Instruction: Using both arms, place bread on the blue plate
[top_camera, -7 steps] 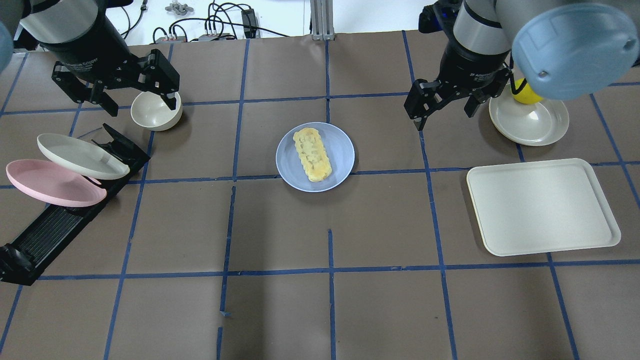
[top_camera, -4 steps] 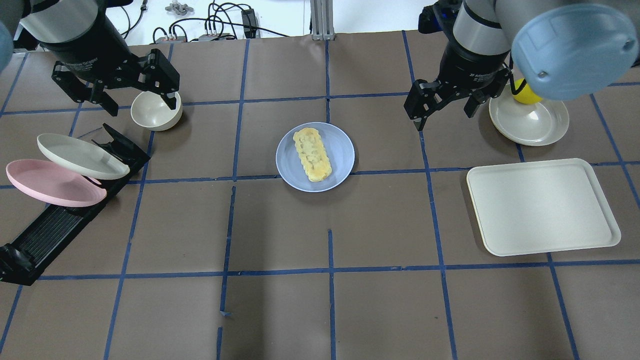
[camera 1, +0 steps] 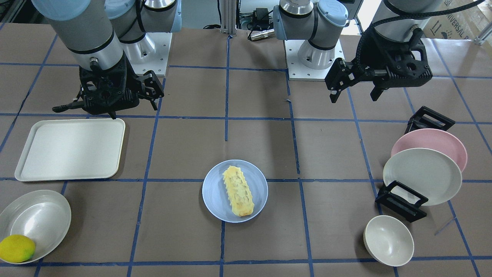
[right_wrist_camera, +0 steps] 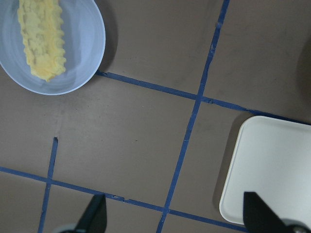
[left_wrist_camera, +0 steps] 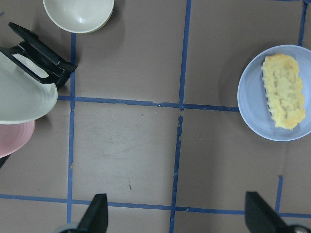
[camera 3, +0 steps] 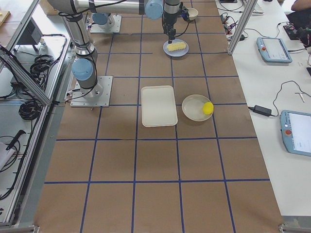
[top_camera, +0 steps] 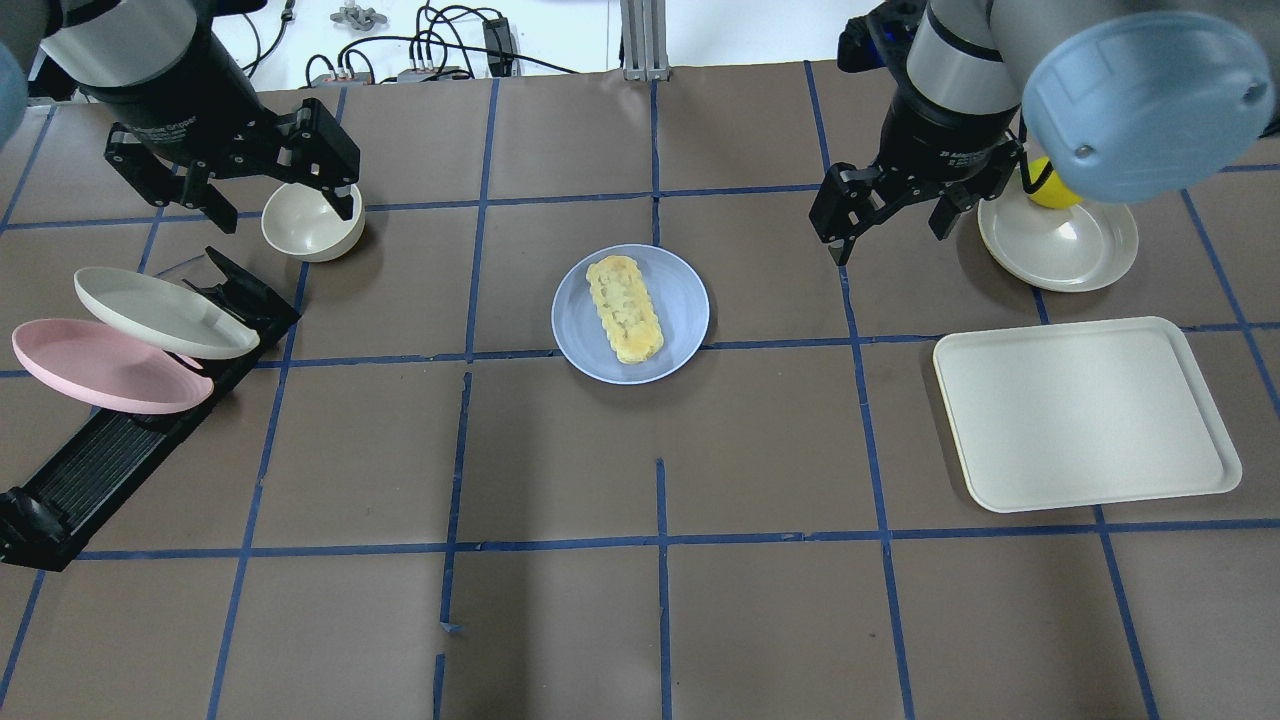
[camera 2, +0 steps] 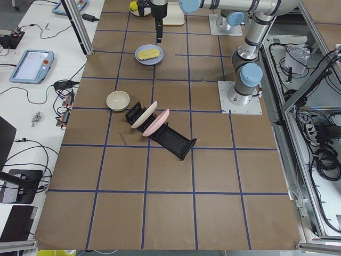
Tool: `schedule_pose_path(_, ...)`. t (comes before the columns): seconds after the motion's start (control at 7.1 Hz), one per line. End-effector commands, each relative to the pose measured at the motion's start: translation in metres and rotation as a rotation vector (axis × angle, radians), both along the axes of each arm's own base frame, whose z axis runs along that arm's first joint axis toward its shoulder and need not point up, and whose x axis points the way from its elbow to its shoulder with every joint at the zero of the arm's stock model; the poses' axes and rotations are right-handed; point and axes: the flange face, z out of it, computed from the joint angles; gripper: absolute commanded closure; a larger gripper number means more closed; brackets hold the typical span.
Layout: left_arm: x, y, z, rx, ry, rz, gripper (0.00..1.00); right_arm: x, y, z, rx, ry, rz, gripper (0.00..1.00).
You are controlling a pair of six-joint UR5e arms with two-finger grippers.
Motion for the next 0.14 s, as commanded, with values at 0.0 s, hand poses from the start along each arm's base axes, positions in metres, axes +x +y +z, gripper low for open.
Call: schedule_pose_path(0.0,-0.0001,0.0001,0.0003,-0.001,0.001,0.000,0.00,0.0005,0.0002,-0.0006,0.001,-0.001,0.000,0.00)
